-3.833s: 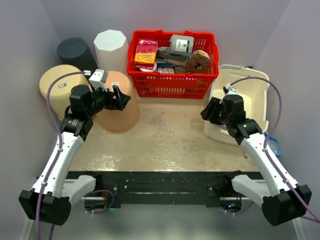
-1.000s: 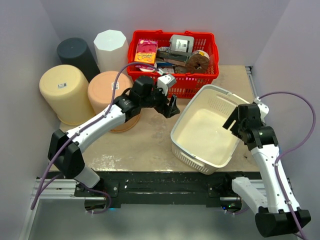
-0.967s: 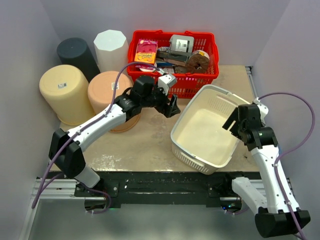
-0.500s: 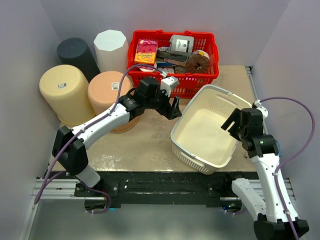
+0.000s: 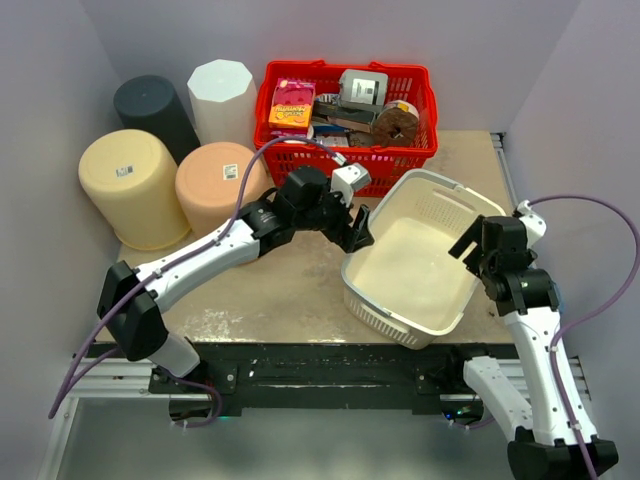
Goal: Turn the large container upside down
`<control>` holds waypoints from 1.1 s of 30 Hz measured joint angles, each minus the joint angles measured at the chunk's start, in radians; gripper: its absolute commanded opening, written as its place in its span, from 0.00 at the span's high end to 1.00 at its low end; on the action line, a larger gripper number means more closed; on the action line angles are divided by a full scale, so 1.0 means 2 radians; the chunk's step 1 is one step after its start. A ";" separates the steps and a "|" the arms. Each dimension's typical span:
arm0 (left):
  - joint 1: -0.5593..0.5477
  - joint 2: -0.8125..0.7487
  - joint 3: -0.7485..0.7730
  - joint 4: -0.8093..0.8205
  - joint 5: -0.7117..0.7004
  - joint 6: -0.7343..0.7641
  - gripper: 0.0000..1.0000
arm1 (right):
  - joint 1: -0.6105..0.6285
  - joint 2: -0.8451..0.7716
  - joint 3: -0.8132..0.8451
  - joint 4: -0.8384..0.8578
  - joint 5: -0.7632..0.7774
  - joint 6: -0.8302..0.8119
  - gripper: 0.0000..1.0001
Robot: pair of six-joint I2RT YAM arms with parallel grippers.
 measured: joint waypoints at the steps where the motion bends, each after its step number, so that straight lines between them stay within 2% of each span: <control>1: 0.000 -0.005 -0.005 0.000 -0.003 0.001 0.16 | 0.000 -0.002 0.000 -0.001 0.005 0.002 0.12; 10: 0.000 -0.013 -0.014 -0.014 -0.038 0.048 0.15 | 0.000 -0.020 -0.018 0.000 -0.005 0.044 0.19; 19: 0.000 -0.014 -0.049 0.000 -0.034 0.057 0.16 | 0.000 -0.034 -0.052 -0.006 -0.013 0.075 0.29; 24: 0.000 -0.014 -0.072 0.017 -0.025 0.055 0.19 | -0.001 -0.034 -0.057 -0.005 -0.016 0.079 0.36; 33: 0.000 -0.018 -0.114 0.068 -0.017 0.029 0.29 | -0.003 -0.025 -0.073 0.010 -0.044 0.078 0.41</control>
